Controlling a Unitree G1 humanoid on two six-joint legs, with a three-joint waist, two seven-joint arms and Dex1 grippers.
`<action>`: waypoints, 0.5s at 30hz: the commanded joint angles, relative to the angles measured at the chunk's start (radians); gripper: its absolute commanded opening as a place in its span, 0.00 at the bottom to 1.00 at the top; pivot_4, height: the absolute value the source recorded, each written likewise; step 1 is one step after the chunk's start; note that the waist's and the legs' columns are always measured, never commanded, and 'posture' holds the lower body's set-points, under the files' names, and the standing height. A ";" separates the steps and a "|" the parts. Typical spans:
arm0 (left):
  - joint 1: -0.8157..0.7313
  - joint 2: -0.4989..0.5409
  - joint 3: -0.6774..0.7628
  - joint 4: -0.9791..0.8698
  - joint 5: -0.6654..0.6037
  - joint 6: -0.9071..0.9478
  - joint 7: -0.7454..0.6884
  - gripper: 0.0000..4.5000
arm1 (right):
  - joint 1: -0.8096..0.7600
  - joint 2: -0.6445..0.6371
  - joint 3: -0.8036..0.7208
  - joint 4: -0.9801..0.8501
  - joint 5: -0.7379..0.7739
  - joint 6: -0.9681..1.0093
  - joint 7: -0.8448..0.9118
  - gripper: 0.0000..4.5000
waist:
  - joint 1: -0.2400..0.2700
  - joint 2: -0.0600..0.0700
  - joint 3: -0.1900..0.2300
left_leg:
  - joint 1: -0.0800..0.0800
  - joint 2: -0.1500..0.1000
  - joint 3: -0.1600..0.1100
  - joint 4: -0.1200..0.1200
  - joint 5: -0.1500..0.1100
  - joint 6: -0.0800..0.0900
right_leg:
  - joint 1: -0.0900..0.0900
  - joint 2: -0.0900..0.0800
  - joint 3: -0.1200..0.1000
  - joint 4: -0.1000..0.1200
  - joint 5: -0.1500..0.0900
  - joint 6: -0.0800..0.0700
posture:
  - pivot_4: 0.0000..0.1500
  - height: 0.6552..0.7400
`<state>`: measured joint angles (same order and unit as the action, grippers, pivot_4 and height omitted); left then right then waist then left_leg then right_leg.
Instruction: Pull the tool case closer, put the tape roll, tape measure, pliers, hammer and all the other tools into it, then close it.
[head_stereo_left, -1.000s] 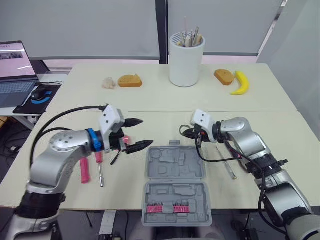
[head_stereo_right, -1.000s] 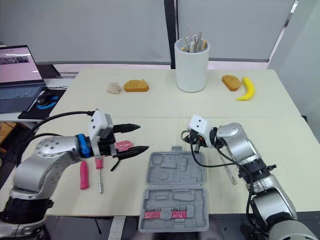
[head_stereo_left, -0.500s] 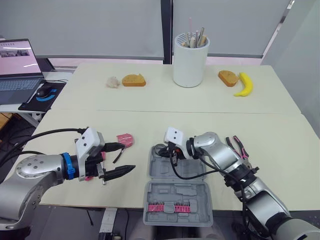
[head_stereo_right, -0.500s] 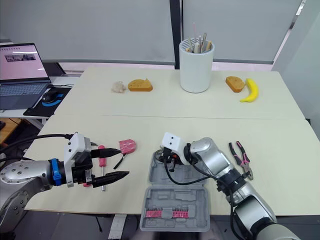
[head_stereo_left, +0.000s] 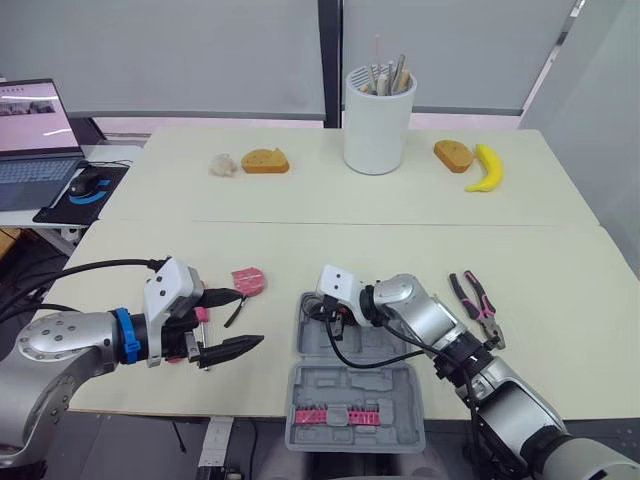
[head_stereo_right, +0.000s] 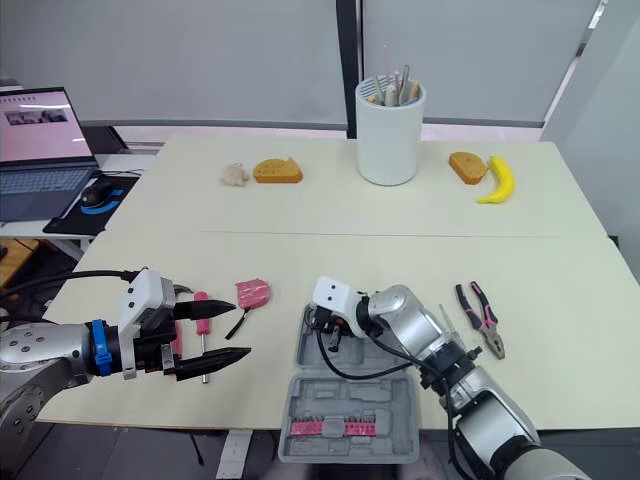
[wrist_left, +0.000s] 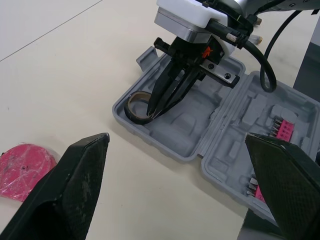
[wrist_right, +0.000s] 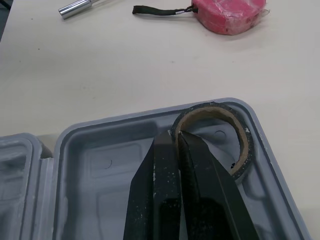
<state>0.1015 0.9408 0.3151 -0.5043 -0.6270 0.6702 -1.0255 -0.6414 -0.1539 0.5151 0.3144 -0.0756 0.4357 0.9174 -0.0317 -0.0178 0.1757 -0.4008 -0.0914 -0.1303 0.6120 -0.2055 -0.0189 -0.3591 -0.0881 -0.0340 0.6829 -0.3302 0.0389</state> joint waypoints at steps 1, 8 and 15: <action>-0.012 0.020 0.029 -0.013 -0.008 -0.013 -0.006 1.00 | -0.013 0.011 -0.001 -0.013 0.001 -0.010 -0.002 0.00 | 0.000 0.000 0.000 | 0.000 0.000 0.000 0.000 0.000 0.000 | 0.000 0.000 0.000 0.000 0.000 0.000 | 1.00 1.00; -0.019 0.020 0.025 -0.014 -0.003 -0.016 -0.002 1.00 | -0.008 0.024 -0.002 0.011 -0.010 -0.001 -0.019 0.00 | 0.000 0.000 0.000 | 0.000 0.000 0.000 0.000 0.000 0.000 | 0.000 0.000 0.000 0.000 0.000 0.000 | 1.00 1.00; -0.014 0.018 0.027 -0.020 0.000 -0.016 0.003 1.00 | -0.006 0.037 -0.006 0.049 -0.021 -0.004 -0.042 0.00 | 0.000 0.000 0.000 | 0.000 0.000 0.000 0.000 0.000 0.000 | 0.000 0.000 0.000 0.000 0.000 0.000 | 1.00 1.00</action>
<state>0.0907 0.9451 0.3150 -0.5042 -0.6261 0.6683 -1.0233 -0.6414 -0.1264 0.5137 0.3638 -0.0964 0.4374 0.8842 -0.0319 -0.0177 0.1757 -0.4006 -0.0914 -0.1303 0.6118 -0.2057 -0.0190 -0.3592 -0.0880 -0.0338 0.6829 -0.3302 0.0388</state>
